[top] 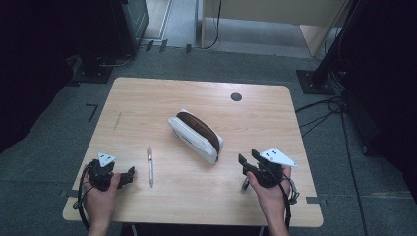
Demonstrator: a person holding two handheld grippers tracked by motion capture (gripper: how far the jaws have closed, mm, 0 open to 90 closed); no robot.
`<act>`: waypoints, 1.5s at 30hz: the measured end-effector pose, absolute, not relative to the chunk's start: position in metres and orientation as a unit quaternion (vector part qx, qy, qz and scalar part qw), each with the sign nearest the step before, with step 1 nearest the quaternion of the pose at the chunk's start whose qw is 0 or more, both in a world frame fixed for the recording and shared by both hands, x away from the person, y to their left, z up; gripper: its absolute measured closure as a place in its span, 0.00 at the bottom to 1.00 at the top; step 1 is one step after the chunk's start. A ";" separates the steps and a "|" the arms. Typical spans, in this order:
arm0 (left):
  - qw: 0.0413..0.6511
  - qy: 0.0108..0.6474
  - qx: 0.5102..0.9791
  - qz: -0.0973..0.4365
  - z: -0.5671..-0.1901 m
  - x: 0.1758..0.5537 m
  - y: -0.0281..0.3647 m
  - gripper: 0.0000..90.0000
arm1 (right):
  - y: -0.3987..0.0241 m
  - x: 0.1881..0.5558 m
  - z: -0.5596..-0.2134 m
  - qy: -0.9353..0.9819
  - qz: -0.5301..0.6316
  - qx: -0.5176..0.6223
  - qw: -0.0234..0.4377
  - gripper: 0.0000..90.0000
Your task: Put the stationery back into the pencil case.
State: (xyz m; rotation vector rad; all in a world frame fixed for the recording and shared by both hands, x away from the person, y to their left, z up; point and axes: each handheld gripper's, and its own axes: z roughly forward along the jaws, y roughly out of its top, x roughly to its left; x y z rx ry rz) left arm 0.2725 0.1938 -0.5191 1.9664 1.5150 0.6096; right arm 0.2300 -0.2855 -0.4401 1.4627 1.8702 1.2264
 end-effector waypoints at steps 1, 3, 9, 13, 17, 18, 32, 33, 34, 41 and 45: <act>0.289 0.567 0.737 0.228 -0.519 0.273 0.194 0.00 | -0.286 0.228 -0.442 0.679 0.445 0.536 0.232 0.48; 0.289 0.567 0.737 0.228 -0.519 0.273 0.194 0.00 | -0.287 0.223 -0.446 0.676 0.442 0.542 0.232 0.47; 0.289 0.567 0.737 0.228 -0.519 0.272 0.194 0.00 | -0.287 0.210 -0.459 0.666 0.431 0.564 0.230 0.32; 0.289 0.567 0.737 0.228 -0.519 0.272 0.194 0.00 | -0.285 0.203 -0.466 0.666 0.423 0.571 0.227 0.28; 0.289 0.567 0.737 0.228 -0.519 0.273 0.194 0.00 | -0.281 0.195 -0.475 0.668 0.413 0.577 0.225 0.26; 0.289 0.567 0.737 0.228 -0.519 0.273 0.194 0.00 | -0.280 0.194 -0.477 0.668 0.412 0.578 0.222 0.26; 0.289 0.567 0.737 0.228 -0.519 0.273 0.194 0.00 | -0.269 0.186 -0.497 0.689 0.377 0.580 0.215 0.33; 0.289 0.567 0.737 0.228 -0.519 0.273 0.194 0.00 | -0.269 0.186 -0.498 0.688 0.376 0.581 0.215 0.34; 0.289 0.567 0.737 0.228 -0.519 0.273 0.194 0.00 | -0.269 0.186 -0.498 0.688 0.375 0.582 0.217 0.36; 0.289 0.568 0.736 0.228 -0.519 0.273 0.194 0.00 | -0.271 0.185 -0.501 0.693 0.363 0.582 0.223 0.55; 0.289 0.567 0.737 0.228 -0.519 0.273 0.194 0.00 | -0.277 0.184 -0.501 0.696 0.371 0.574 0.220 0.67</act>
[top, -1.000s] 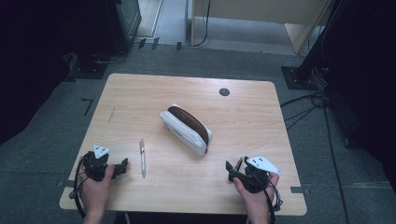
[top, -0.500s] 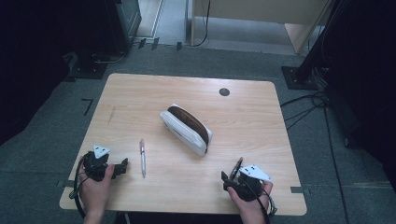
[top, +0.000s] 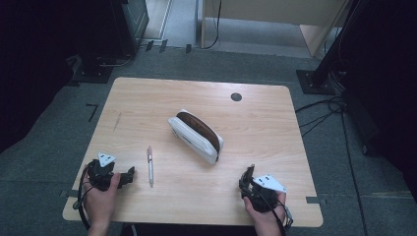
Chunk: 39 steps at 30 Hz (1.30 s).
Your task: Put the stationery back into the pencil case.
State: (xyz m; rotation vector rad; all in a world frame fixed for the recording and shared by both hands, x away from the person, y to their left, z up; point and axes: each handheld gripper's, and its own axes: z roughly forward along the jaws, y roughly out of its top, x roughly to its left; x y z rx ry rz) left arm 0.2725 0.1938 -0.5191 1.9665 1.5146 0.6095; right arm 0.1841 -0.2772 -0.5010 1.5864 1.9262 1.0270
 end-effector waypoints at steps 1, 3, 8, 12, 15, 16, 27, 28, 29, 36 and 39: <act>0.289 0.567 0.737 0.228 -0.519 0.273 0.194 0.00 | -0.279 0.184 -0.501 0.696 0.375 0.573 0.219 0.71; 0.289 0.567 0.737 0.228 -0.519 0.273 0.194 0.00 | -0.284 0.184 -0.501 0.696 0.381 0.569 0.218 0.78; 0.289 0.567 0.737 0.228 -0.519 0.273 0.194 0.00 | -0.292 0.183 -0.501 0.692 0.382 0.571 0.221 0.76; 0.289 0.567 0.737 0.228 -0.519 0.273 0.194 0.00 | -0.296 0.182 -0.503 0.682 0.390 0.580 0.215 0.63; 0.289 0.567 0.737 0.228 -0.519 0.273 0.194 0.00 | -0.296 0.185 -0.504 0.679 0.391 0.583 0.214 0.51; 0.289 0.567 0.737 0.228 -0.519 0.273 0.194 0.00 | -0.295 0.187 -0.505 0.683 0.389 0.581 0.211 0.47; 0.289 0.567 0.737 0.228 -0.519 0.273 0.194 0.00 | -0.279 0.204 -0.519 0.705 0.345 0.580 0.217 0.33; 0.289 0.567 0.737 0.228 -0.519 0.273 0.194 0.00 | -0.277 0.205 -0.519 0.708 0.340 0.579 0.219 0.33; 0.289 0.567 0.737 0.228 -0.519 0.273 0.194 0.00 | -0.276 0.205 -0.520 0.711 0.335 0.577 0.224 0.33; 0.289 0.567 0.737 0.228 -0.519 0.272 0.194 0.00 | -0.275 0.207 -0.521 0.712 0.332 0.571 0.239 0.46; 0.289 0.566 0.737 0.228 -0.519 0.272 0.194 0.00 | -0.276 0.206 -0.521 0.716 0.335 0.565 0.237 0.46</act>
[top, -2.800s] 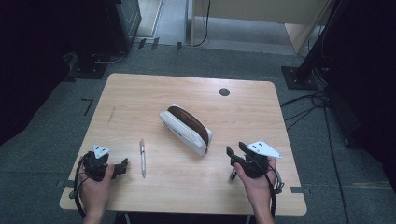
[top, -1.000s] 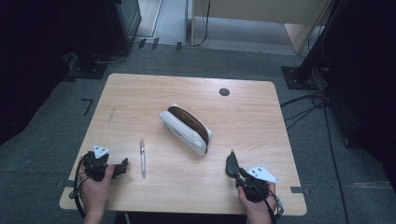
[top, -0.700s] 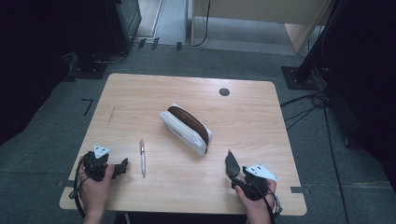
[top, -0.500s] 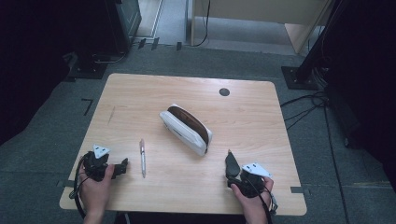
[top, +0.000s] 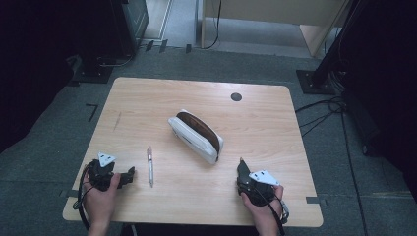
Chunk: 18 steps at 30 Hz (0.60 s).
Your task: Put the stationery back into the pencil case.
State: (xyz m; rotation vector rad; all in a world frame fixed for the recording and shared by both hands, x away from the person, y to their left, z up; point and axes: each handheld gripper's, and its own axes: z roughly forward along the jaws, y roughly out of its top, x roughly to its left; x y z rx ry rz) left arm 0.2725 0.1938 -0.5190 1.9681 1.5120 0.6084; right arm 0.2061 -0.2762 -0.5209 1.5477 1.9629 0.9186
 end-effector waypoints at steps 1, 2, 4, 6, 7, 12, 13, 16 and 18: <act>0.289 0.567 0.737 0.228 -0.519 0.272 0.194 0.00 | -0.277 0.206 -0.521 0.717 0.339 0.563 0.234 0.46; 0.289 0.567 0.737 0.228 -0.519 0.272 0.194 0.00 | -0.277 0.205 -0.521 0.716 0.341 0.563 0.231 0.46; 0.289 0.567 0.737 0.228 -0.519 0.272 0.194 0.00 | -0.278 0.204 -0.520 0.715 0.349 0.561 0.230 0.46; 0.289 0.567 0.737 0.228 -0.519 0.272 0.194 0.00 | -0.280 0.203 -0.518 0.712 0.357 0.560 0.227 0.46; 0.290 0.567 0.737 0.228 -0.519 0.272 0.194 0.00 | -0.281 0.202 -0.517 0.710 0.362 0.559 0.227 0.46; 0.289 0.565 0.738 0.227 -0.519 0.272 0.194 0.00 | -0.283 0.201 -0.512 0.706 0.380 0.555 0.224 0.46; 0.289 0.565 0.738 0.227 -0.519 0.272 0.194 0.00 | -0.283 0.201 -0.510 0.706 0.382 0.552 0.223 0.46; 0.289 0.565 0.738 0.227 -0.519 0.272 0.194 0.00 | -0.282 0.201 -0.505 0.707 0.388 0.548 0.224 0.46; 0.289 0.565 0.739 0.227 -0.519 0.272 0.194 0.00 | -0.281 0.202 -0.501 0.707 0.393 0.543 0.224 0.46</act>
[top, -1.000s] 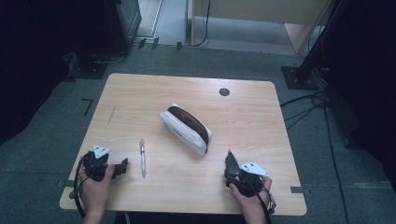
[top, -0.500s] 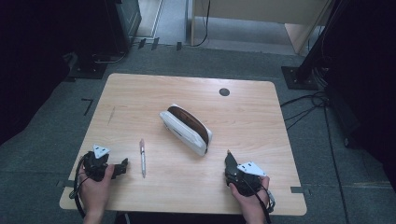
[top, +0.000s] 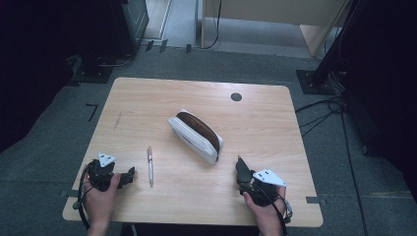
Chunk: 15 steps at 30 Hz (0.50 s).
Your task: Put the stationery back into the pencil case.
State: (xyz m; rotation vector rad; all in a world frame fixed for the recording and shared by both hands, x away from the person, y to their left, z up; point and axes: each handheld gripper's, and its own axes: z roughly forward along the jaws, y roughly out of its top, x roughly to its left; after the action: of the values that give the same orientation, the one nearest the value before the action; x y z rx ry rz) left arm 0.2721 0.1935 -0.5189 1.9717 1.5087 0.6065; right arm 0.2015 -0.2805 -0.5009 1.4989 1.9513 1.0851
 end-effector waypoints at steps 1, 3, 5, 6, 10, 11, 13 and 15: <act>0.289 0.565 0.739 0.227 -0.519 0.272 0.194 0.00 | -0.280 0.202 -0.498 0.708 0.395 0.541 0.225 0.46; 0.289 0.565 0.739 0.227 -0.519 0.272 0.193 0.00 | -0.278 0.203 -0.492 0.710 0.400 0.535 0.226 0.46; 0.289 0.565 0.739 0.227 -0.519 0.272 0.193 0.00 | -0.276 0.204 -0.486 0.712 0.404 0.528 0.226 0.46; 0.289 0.564 0.739 0.227 -0.519 0.272 0.194 0.00 | -0.274 0.205 -0.481 0.714 0.408 0.523 0.225 0.46; 0.289 0.564 0.740 0.227 -0.519 0.272 0.194 0.00 | -0.269 0.210 -0.468 0.718 0.419 0.509 0.223 0.46; 0.289 0.564 0.739 0.227 -0.519 0.272 0.193 0.00 | -0.268 0.212 -0.464 0.720 0.421 0.505 0.221 0.46; 0.289 0.564 0.739 0.227 -0.519 0.272 0.193 0.00 | -0.265 0.215 -0.458 0.723 0.425 0.497 0.223 0.46; 0.289 0.564 0.739 0.227 -0.519 0.272 0.193 0.00 | -0.263 0.219 -0.451 0.726 0.429 0.488 0.224 0.46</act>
State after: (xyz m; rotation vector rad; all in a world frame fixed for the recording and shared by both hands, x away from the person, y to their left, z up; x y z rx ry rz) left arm 0.2721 0.1934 -0.5190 1.9736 1.5052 0.6058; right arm 0.2186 -0.2626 -0.4514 1.3481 2.0046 1.1828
